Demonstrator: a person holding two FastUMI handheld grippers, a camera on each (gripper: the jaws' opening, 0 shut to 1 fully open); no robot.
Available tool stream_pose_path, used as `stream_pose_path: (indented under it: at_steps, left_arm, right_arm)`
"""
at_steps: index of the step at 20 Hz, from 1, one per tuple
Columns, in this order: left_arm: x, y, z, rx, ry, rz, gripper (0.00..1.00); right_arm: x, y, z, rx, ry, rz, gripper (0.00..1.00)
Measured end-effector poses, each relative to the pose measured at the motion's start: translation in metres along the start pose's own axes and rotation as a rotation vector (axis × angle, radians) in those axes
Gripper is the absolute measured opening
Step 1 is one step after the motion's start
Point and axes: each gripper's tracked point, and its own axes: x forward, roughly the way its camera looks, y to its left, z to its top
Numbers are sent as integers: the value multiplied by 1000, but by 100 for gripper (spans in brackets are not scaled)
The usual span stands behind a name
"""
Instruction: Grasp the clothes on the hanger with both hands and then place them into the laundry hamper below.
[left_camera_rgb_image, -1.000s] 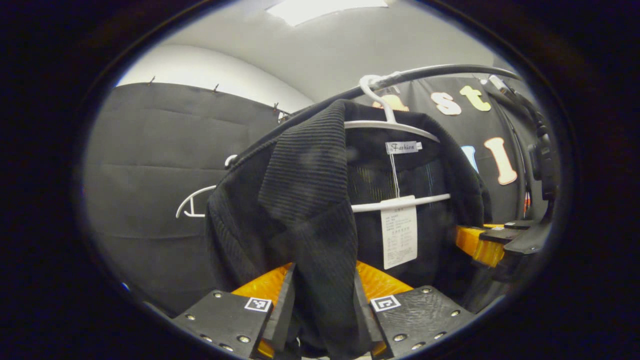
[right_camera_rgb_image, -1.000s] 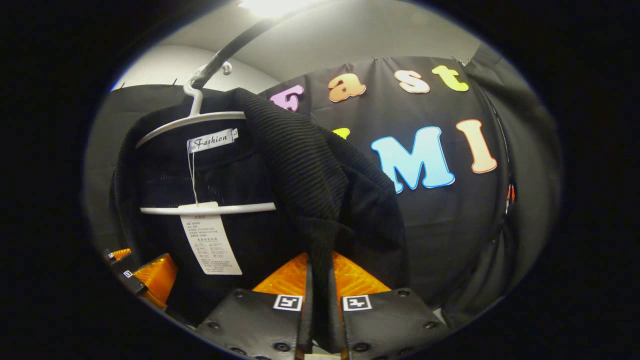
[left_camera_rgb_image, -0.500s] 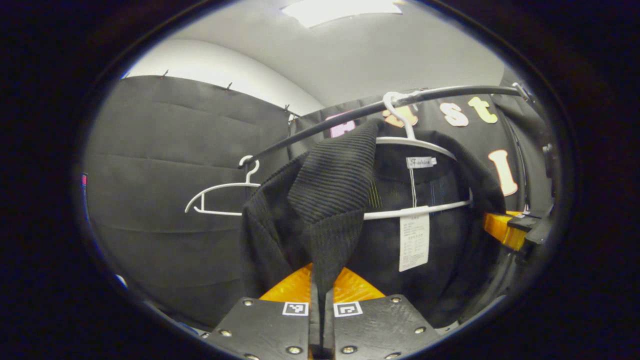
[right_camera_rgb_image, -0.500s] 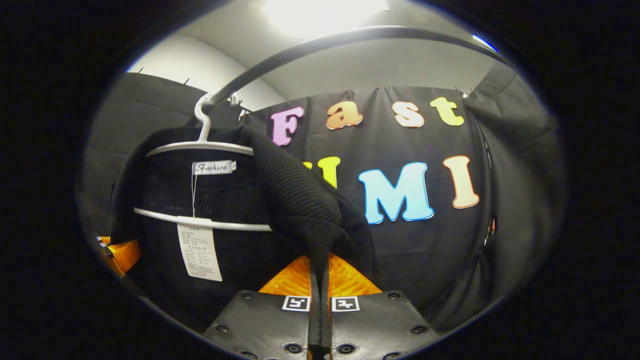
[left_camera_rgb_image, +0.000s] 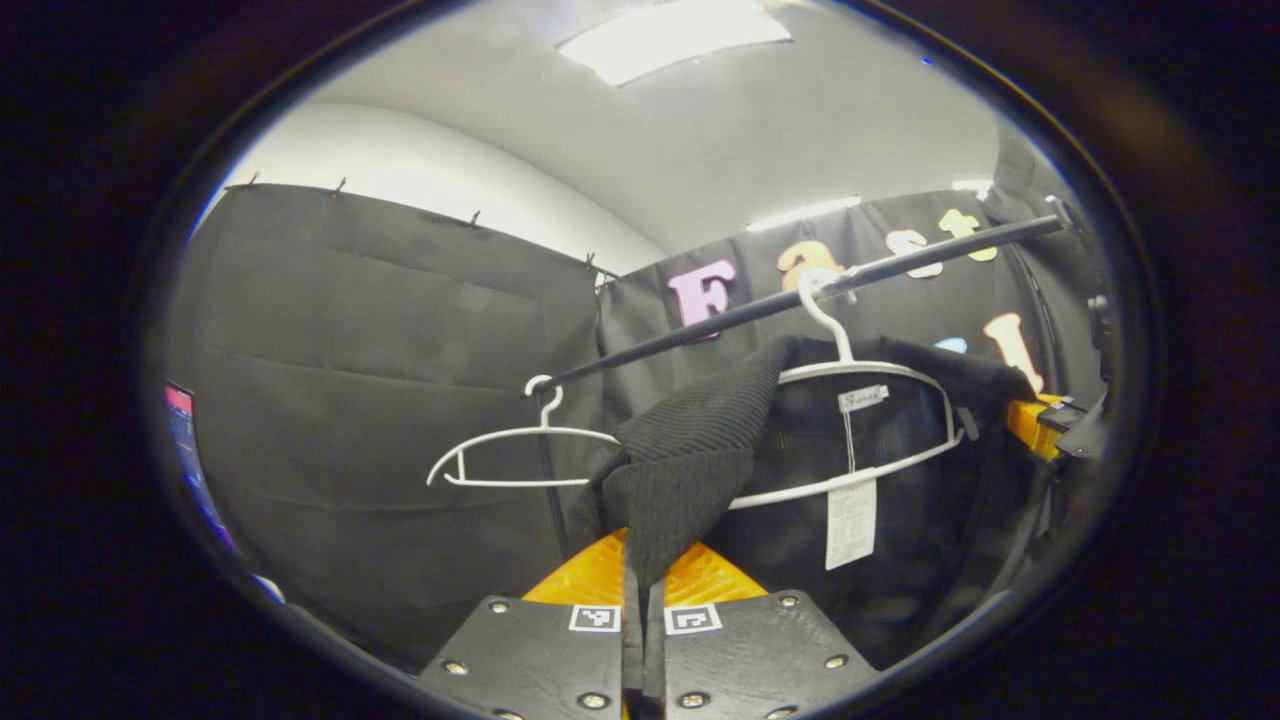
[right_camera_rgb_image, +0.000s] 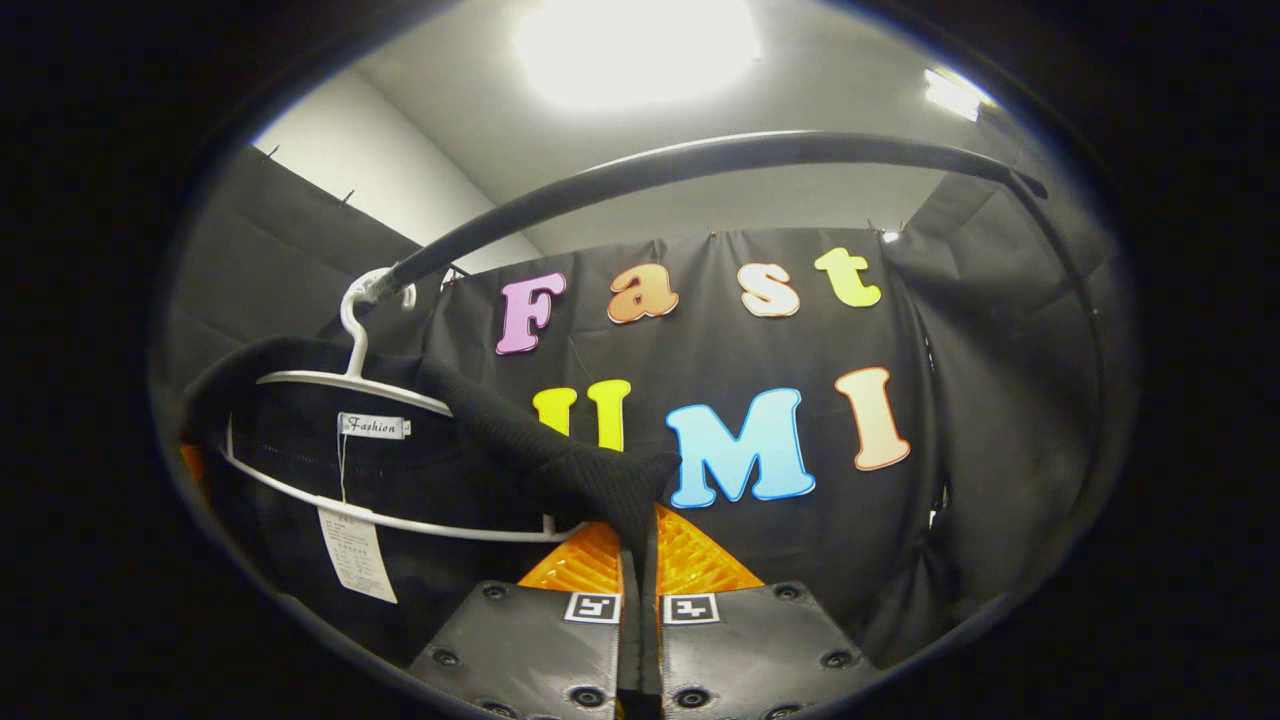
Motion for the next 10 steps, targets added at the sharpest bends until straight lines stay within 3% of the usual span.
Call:
stream_pose_path:
  at_steps: [6, 10]
  left_arm:
    - [15, 39, 43, 35, -76, 49, 3]
    - [30, 46, 66, 32, -114, 23, 3]
  right_arm:
    - [14, -19, 23, -34, -54, -34, 1]
    - [27, -22, 34, -59, -77, -37, 1]
